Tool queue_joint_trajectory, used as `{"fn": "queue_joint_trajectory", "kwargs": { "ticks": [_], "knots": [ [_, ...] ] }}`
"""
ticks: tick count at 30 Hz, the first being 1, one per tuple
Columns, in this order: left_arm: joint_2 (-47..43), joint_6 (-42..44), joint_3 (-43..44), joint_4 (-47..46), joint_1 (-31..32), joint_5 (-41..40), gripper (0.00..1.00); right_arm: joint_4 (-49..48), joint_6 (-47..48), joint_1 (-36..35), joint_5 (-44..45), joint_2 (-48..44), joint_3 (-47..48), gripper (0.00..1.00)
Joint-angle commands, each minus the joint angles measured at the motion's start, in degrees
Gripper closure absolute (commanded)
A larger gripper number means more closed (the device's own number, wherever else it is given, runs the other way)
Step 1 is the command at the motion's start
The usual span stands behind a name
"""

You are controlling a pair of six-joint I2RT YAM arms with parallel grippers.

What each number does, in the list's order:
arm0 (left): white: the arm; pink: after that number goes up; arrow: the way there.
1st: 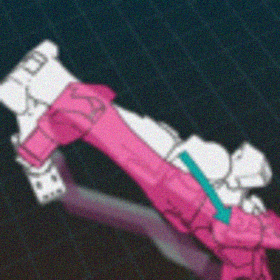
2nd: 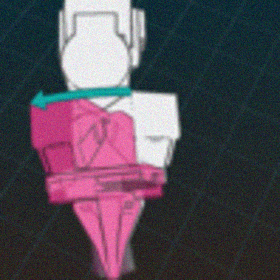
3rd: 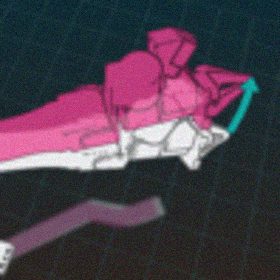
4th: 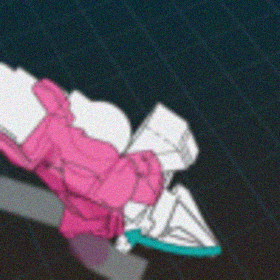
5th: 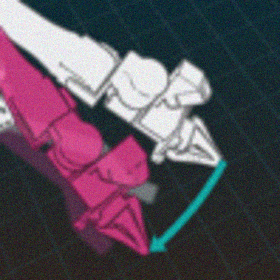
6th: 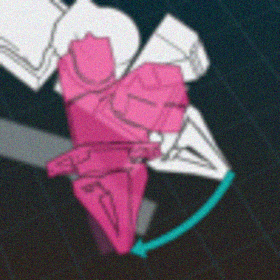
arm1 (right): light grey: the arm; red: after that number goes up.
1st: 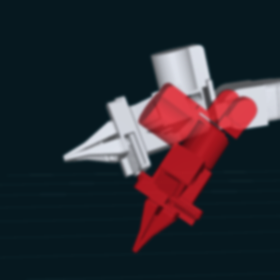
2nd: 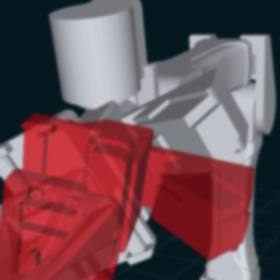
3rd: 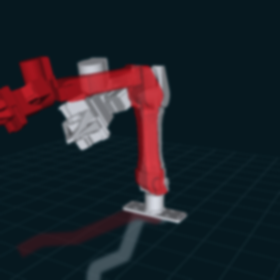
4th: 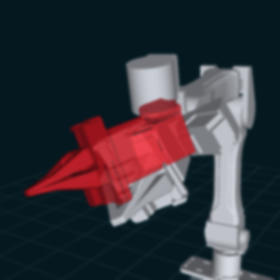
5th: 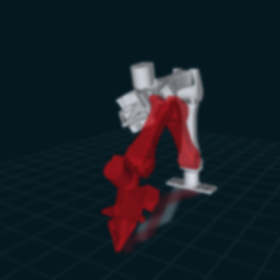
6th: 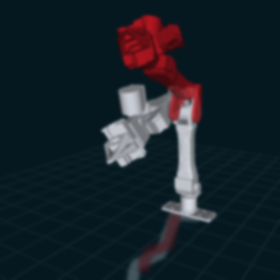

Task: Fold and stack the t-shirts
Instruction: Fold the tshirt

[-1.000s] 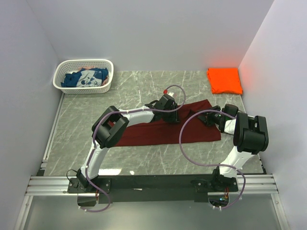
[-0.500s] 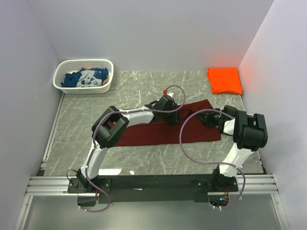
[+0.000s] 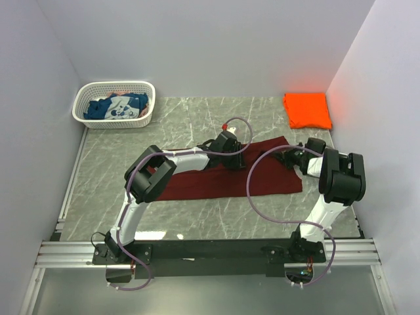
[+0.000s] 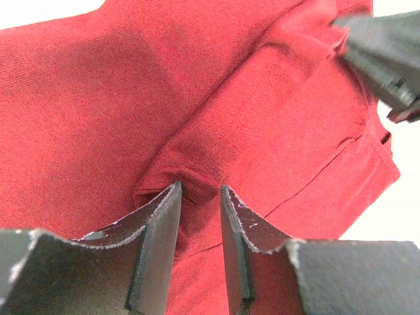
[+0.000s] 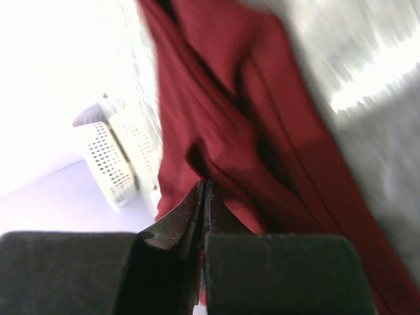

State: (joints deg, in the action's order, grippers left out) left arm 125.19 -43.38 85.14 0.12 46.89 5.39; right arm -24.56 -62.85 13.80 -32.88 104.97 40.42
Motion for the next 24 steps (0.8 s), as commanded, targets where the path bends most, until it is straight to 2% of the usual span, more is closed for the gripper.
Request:
{"fn": "queue_joint_trajectory", "kwargs": {
  "ticks": [1, 10, 17, 20, 24],
  "knots": [
    [0.76, 0.31, -3.14, 5.07, -0.22, -0.55, 0.62, 6.00, 7.29, 1.05, 2.30, -0.47, 6.75, 0.99],
    [1.46, 0.40, -2.97, 6.12, -0.31, -0.20, 0.63, 17.69, 18.81, 1.58, 2.30, 4.01, 18.88, 0.98],
    [1.90, 0.66, -2.53, 7.17, -0.31, -0.20, 0.62, 22.00, 23.38, 1.58, 1.33, 8.49, 22.94, 0.97],
    [1.99, 0.84, -2.00, 7.79, -0.31, -0.46, 0.59, 22.27, 24.18, 1.58, 1.16, 8.94, 23.03, 0.94],
    [1.82, 0.84, -0.60, 9.02, -0.31, -0.55, 0.53, 23.85, 25.76, 1.58, 1.68, 8.59, 23.82, 0.84]
  ]
}}
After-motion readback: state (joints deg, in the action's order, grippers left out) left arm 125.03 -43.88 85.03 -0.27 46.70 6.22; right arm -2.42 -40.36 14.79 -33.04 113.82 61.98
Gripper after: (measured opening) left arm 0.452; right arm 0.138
